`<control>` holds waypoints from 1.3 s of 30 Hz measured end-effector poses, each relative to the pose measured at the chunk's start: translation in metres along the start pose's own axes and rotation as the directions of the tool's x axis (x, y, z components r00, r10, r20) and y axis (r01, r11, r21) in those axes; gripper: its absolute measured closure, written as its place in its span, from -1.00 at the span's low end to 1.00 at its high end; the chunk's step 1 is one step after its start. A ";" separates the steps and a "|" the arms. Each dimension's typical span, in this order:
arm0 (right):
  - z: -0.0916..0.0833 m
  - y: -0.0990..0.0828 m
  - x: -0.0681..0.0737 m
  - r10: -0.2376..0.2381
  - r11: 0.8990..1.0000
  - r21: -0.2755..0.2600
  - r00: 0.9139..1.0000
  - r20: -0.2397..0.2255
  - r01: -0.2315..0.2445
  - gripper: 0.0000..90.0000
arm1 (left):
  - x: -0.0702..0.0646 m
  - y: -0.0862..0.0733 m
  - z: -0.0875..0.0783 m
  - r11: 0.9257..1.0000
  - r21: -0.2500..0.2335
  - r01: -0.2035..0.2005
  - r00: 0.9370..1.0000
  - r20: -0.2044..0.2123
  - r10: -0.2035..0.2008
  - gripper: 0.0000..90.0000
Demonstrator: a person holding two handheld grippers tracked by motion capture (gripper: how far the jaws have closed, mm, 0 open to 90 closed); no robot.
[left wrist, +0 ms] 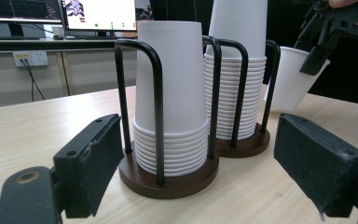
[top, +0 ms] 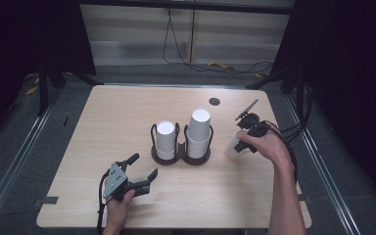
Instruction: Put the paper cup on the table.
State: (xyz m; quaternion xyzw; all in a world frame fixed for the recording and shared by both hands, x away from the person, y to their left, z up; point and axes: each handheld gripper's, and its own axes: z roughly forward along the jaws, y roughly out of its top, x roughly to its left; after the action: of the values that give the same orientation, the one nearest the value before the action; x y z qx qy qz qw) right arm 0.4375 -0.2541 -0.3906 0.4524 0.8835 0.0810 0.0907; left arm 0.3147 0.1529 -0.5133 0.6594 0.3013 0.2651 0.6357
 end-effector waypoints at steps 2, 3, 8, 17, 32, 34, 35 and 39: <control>0.002 0.004 0.000 -0.007 1.000 0.016 1.000 -0.001 0.007 -0.54 | 0.000 0.000 0.000 1.000 0.000 0.000 1.000 0.000 0.000 -0.66; 0.002 0.004 0.000 -0.007 1.000 0.016 1.000 -0.001 0.007 -0.54 | 0.000 0.000 0.000 1.000 0.000 -0.001 1.000 0.000 0.001 -0.66; 0.010 0.013 0.002 -0.034 0.997 0.073 0.999 0.001 0.033 -0.55 | 0.000 0.000 0.000 1.000 0.000 0.000 1.000 0.001 0.000 -0.66; 0.017 0.018 0.002 -0.026 0.997 0.068 0.999 0.037 0.023 -0.59 | 0.001 0.000 0.000 1.000 0.002 0.003 1.000 0.004 -0.003 -0.66; 0.027 0.019 0.003 -0.003 0.999 -0.044 0.999 0.036 0.005 -0.65 | 0.001 0.000 0.000 1.000 0.003 0.001 1.000 0.007 -0.001 -0.65; 0.031 0.016 0.003 0.001 0.998 -0.060 1.000 0.031 0.001 -0.65 | 0.001 0.000 0.000 1.000 0.003 0.002 1.000 0.009 -0.002 -0.65; 0.032 0.015 0.003 0.001 0.998 -0.070 0.999 0.037 0.001 -0.65 | 0.001 0.000 0.000 1.000 0.004 0.001 1.000 0.009 -0.001 -0.65; 0.032 0.010 0.001 0.029 0.994 -0.102 0.999 0.013 -0.028 -0.66 | 0.001 0.000 0.000 1.000 0.003 0.004 1.000 0.012 -0.005 -0.65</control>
State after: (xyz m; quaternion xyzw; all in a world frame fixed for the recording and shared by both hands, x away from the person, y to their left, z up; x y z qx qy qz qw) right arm 0.4520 -0.2455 -0.4198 0.4604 0.8710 0.1239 0.1189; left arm 0.3155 0.1534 -0.5132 0.6613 0.2994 0.2593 0.6370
